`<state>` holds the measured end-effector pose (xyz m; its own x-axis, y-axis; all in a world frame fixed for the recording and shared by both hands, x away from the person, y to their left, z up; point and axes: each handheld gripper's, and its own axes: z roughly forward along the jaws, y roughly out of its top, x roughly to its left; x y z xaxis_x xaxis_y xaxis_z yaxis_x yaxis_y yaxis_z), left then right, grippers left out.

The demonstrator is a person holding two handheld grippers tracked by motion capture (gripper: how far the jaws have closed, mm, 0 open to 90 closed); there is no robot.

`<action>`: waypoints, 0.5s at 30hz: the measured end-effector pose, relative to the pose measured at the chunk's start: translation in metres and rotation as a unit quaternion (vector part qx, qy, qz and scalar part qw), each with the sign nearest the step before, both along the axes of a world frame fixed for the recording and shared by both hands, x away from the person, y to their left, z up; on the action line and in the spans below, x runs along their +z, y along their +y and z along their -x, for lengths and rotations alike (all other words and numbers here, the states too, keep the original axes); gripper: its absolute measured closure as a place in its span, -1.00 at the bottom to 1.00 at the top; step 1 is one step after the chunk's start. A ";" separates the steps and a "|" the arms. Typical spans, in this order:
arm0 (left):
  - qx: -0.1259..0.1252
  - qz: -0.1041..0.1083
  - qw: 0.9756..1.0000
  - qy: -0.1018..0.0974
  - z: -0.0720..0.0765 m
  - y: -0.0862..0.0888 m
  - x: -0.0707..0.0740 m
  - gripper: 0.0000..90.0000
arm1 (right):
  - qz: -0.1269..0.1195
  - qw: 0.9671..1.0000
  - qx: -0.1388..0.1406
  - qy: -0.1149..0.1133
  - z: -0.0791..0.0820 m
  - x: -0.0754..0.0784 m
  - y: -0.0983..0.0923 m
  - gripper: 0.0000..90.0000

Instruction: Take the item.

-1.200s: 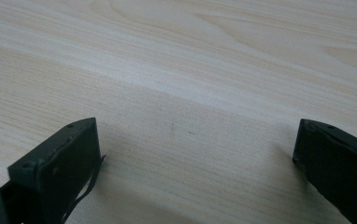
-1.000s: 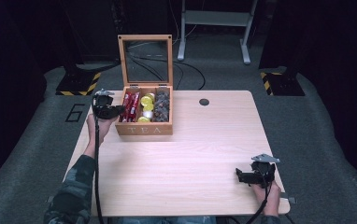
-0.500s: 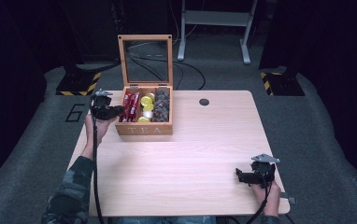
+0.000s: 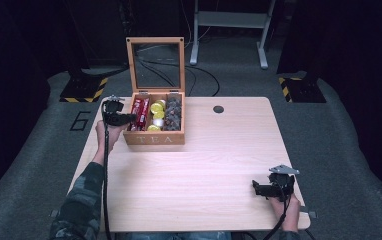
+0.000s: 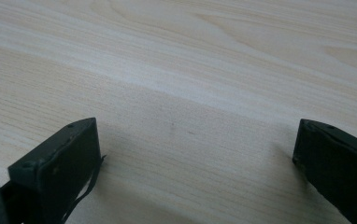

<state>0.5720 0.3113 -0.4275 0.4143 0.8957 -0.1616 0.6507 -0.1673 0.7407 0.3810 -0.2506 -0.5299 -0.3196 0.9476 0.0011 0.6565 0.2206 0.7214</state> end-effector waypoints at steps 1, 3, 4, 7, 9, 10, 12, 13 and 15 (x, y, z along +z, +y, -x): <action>-0.002 0.000 1.000 0.004 0.000 0.000 0.000 0.85 | 0.001 1.000 0.002 0.000 0.000 0.000 0.000 -1.00; -0.002 -0.004 1.000 0.006 0.000 0.000 0.000 0.88 | 0.000 1.000 0.000 0.000 0.000 0.000 0.000 -1.00; -0.002 -0.004 1.000 0.003 0.001 0.000 0.000 0.88 | 0.000 1.000 0.000 0.000 0.000 0.000 0.000 -1.00; -0.004 -0.003 1.000 -0.001 0.003 -0.001 0.003 0.91 | 0.000 1.000 0.000 0.000 0.000 0.000 0.000 -1.00; -0.002 0.002 1.000 -0.005 0.005 -0.001 0.006 0.93 | 0.000 1.000 0.000 0.000 0.000 0.000 0.000 -1.00; -0.004 0.005 1.000 -0.010 0.006 -0.001 0.007 0.96 | 0.000 1.000 0.000 0.000 0.000 0.000 0.000 -1.00; -0.004 0.008 1.000 -0.018 0.008 -0.002 0.011 0.97 | 0.000 1.000 0.000 -0.001 0.000 0.000 0.000 -1.00; -0.006 0.008 1.000 -0.020 0.010 -0.003 0.013 0.97 | 0.000 1.000 0.000 -0.001 0.000 0.000 0.000 -1.00; -0.013 0.002 1.000 -0.027 0.011 -0.003 0.016 0.97 | 0.000 1.000 0.000 -0.001 0.000 0.000 0.000 -1.00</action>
